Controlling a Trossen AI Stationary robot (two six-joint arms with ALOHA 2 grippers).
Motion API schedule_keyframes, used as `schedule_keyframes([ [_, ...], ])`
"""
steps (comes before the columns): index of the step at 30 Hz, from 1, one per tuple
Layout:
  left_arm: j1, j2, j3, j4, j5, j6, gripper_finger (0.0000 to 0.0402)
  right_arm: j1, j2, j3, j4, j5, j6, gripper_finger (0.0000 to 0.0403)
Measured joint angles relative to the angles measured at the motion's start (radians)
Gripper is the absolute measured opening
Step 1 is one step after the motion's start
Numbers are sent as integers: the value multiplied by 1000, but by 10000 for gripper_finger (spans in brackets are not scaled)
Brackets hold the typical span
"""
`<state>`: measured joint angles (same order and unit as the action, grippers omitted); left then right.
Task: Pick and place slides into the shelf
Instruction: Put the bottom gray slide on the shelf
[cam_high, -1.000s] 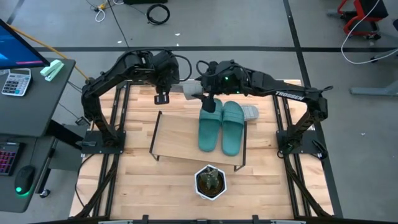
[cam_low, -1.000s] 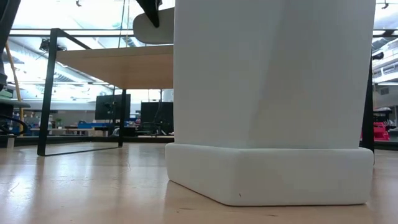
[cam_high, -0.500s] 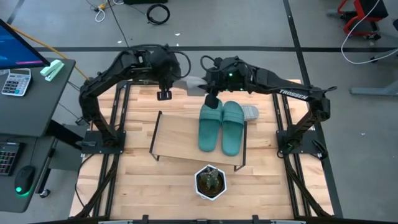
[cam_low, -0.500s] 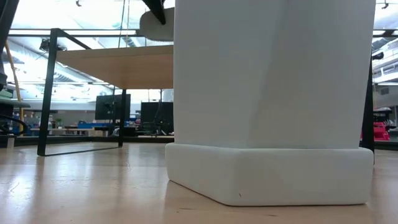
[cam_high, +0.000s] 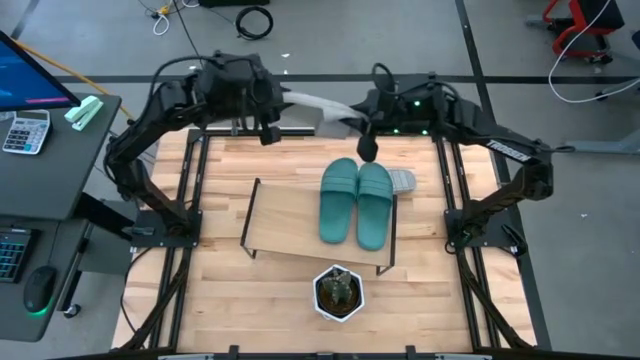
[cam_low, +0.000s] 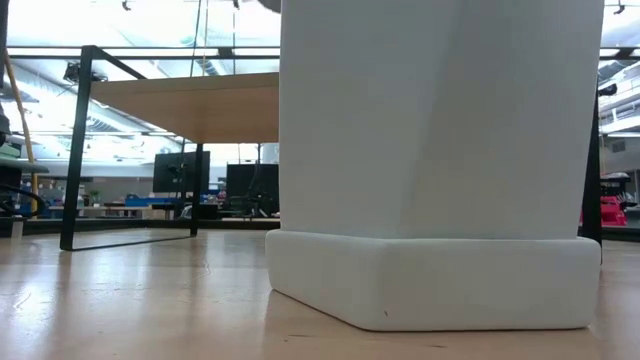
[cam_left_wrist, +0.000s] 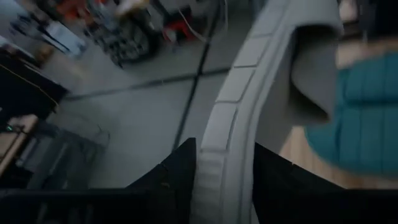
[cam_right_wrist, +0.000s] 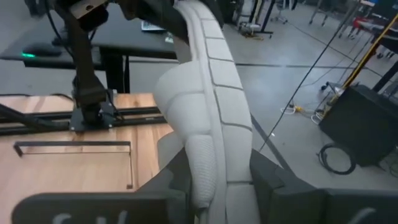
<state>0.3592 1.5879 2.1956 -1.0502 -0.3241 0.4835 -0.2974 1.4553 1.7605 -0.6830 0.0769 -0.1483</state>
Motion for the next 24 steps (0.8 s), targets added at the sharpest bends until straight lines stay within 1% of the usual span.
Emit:
schedule_keyframes([
  [3, -2, -8, 0, 63, 32, 0, 144, 19, -16, 2, -38, 6, 5, 85],
  [5, -1, -8, 8, 74, 46, -1, 155, 29, -23, 1, -53, 18, 6, 85],
  [7, 1, -13, 17, 90, 31, 0, 169, 38, -32, -2, -82, 47, 7, 85],
  [9, 5, -21, 24, 126, 16, -4, 185, 40, -43, -11, -154, 58, -7, 85],
  [12, 13, -19, 24, 124, 26, -4, 213, 29, -58, -10, -151, 89, -21, 85],
  [15, 14, -11, 18, 131, 40, -7, 240, 13, -99, -6, -216, 113, -17, 85],
  [20, 43, -16, 21, 153, 43, -95, 268, -1, -134, -6, -159, 160, -7, 84],
  [22, 58, -13, 20, 156, 78, -147, 271, -5, -158, -6, -88, 177, -6, 84],
  [24, 76, -13, 19, 180, 142, -205, 271, -20, -180, -4, -35, 200, -11, 84],
])
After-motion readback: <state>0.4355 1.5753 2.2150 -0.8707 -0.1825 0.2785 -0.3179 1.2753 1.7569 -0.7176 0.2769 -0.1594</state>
